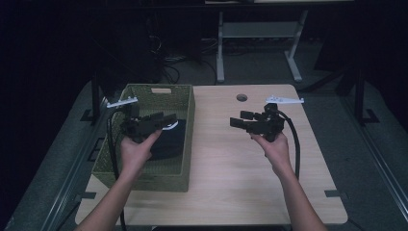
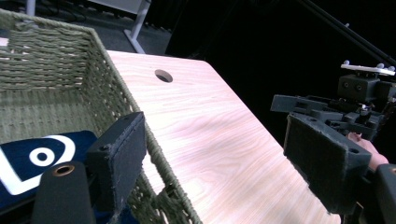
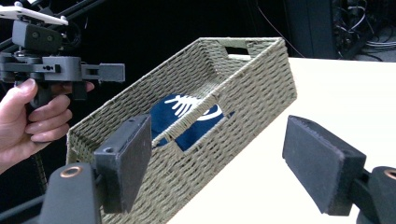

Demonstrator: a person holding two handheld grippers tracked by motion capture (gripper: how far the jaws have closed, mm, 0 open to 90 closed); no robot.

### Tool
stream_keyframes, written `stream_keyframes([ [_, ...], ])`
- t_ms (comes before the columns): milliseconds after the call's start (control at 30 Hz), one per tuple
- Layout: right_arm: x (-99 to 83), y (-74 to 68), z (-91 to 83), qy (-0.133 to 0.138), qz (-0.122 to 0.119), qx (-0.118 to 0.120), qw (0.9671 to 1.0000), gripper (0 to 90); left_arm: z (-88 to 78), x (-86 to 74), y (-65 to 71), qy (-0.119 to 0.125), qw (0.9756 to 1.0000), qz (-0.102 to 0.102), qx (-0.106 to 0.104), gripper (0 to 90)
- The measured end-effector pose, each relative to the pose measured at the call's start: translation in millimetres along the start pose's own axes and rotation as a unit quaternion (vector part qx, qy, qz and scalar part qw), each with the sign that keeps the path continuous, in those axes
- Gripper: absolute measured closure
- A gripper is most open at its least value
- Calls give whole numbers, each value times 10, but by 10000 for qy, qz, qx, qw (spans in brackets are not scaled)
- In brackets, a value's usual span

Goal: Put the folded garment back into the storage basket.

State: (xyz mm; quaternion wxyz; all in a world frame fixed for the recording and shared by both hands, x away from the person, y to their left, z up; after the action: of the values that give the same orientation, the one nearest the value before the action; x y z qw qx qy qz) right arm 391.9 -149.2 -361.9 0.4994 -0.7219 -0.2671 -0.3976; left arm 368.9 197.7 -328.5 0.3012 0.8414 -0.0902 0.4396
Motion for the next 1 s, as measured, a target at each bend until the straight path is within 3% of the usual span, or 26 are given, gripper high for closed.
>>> stream_keyframes([
  [633,-66,117,-387,-15,28,-350,9994,225,255,-40,346,-113,9994,182,-272,205],
  [1000,-187,244,-660,90,178,-528,9984,217,458,-102,604,-213,9981,328,-484,206],
])
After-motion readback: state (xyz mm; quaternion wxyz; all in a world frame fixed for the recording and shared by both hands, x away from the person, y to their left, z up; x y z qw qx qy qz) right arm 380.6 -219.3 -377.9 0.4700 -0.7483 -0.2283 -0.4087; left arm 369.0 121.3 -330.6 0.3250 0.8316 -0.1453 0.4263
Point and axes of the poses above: each handheld gripper's, and its own axes: z roughly forward along the jaws, x roughly out of its top, y roughly to its right, the point moved 3 cm from there along z, roughly forward along the jaws, and after that the axes turned 12 degrees about x, right-handed, at the moved point
